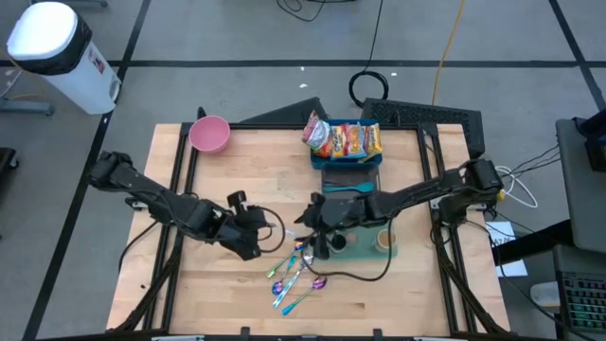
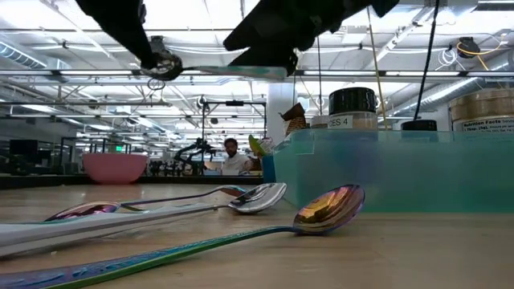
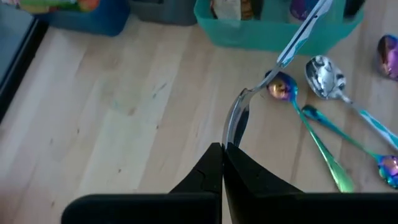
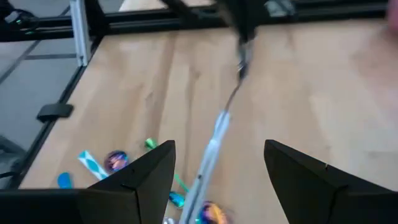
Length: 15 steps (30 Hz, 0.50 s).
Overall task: Pick & Place Food Item
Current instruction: Put the top blue patterned spoon into the black bin
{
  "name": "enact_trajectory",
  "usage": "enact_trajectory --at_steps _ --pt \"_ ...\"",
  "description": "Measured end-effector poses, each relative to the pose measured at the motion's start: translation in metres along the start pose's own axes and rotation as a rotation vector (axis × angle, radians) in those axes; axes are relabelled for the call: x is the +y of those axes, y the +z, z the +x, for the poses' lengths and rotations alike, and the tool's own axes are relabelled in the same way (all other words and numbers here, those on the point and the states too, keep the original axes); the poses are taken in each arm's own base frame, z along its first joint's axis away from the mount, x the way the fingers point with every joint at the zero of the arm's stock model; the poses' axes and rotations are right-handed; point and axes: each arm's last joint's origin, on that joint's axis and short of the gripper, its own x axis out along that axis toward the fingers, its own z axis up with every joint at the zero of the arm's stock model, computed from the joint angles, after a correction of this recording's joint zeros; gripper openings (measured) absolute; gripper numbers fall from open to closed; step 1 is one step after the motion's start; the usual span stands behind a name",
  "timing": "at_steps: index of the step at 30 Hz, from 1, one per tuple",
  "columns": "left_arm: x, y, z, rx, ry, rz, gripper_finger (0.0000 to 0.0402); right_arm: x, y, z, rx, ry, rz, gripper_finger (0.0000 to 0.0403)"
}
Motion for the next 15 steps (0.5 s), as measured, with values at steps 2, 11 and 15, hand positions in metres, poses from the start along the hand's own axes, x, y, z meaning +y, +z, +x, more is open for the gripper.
enact_trajectory --at_steps 2,11,15 --pt "0.000 0.003 -0.002 -0.011 -0.006 0.010 0.0001 -0.001 -0.005 0.006 0.022 0.003 0.007 0.0238" --pt "0.000 0.006 -0.005 -0.035 0.007 -0.004 0.0001 -0.002 -0.018 0.019 0.081 -0.009 0.071 0.0184" --pt "0.000 0.006 -0.004 -0.036 0.009 -0.012 0.0001 -0.002 -0.018 0.018 0.079 -0.005 0.076 0.0105"
